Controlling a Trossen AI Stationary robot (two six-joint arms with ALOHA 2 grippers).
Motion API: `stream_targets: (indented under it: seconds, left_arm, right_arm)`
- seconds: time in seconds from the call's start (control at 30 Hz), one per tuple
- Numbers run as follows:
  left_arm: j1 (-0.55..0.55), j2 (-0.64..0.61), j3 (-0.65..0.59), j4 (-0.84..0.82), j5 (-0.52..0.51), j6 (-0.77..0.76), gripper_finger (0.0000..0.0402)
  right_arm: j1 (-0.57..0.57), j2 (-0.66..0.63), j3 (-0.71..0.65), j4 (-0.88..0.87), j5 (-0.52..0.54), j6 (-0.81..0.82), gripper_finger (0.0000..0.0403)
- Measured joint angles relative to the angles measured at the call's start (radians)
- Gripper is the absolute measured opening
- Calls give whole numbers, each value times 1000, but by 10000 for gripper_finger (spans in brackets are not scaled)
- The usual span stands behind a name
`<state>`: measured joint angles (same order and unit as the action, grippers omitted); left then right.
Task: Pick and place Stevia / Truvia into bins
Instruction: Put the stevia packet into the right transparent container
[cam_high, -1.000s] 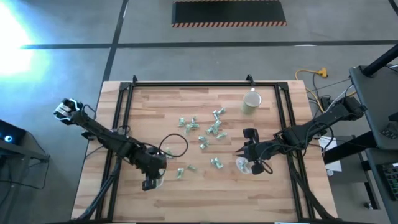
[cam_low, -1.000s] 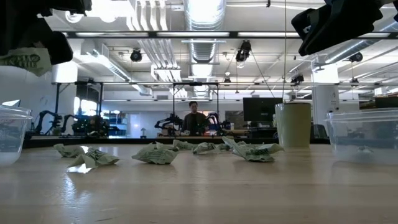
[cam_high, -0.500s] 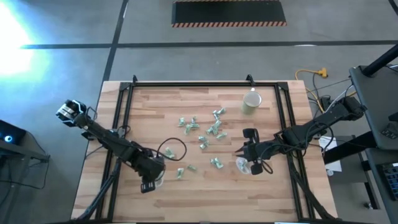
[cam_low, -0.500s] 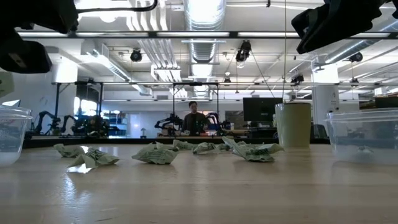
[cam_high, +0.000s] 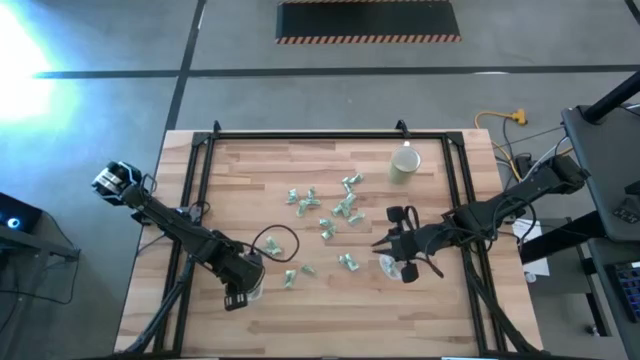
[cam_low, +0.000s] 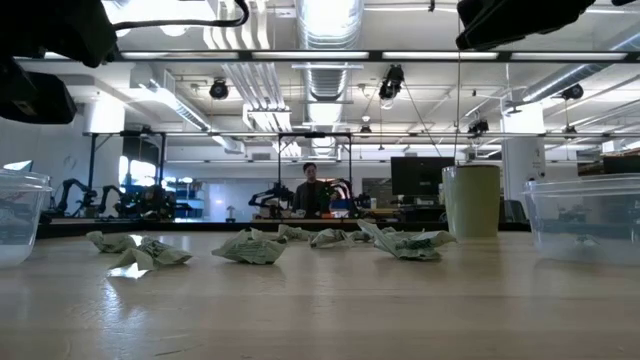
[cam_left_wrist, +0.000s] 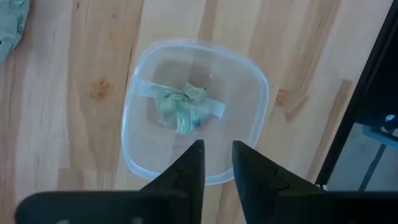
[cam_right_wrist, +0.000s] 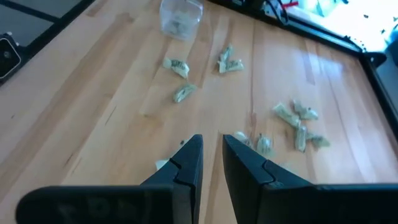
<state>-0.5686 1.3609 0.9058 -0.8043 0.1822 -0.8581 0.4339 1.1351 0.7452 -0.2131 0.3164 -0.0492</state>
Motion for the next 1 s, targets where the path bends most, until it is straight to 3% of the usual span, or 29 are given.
stream_targets:
  seconds: [0.3,0.53,0.67,1.0]
  left_arm:
    - [6,-28,28,-82,-10,15,91]
    - [13,-55,57,-96,-188,170,91]
    - [18,-62,65,-95,-348,291,91]
    - [19,-64,37,-95,-982,496,91]
  right_arm:
    - [0,0,-4,27,0,-15,52]
    - [0,6,-14,92,-1,-53,52]
    - [-5,23,-15,102,-1,-68,52]
    - [-117,148,-10,131,0,-68,52]
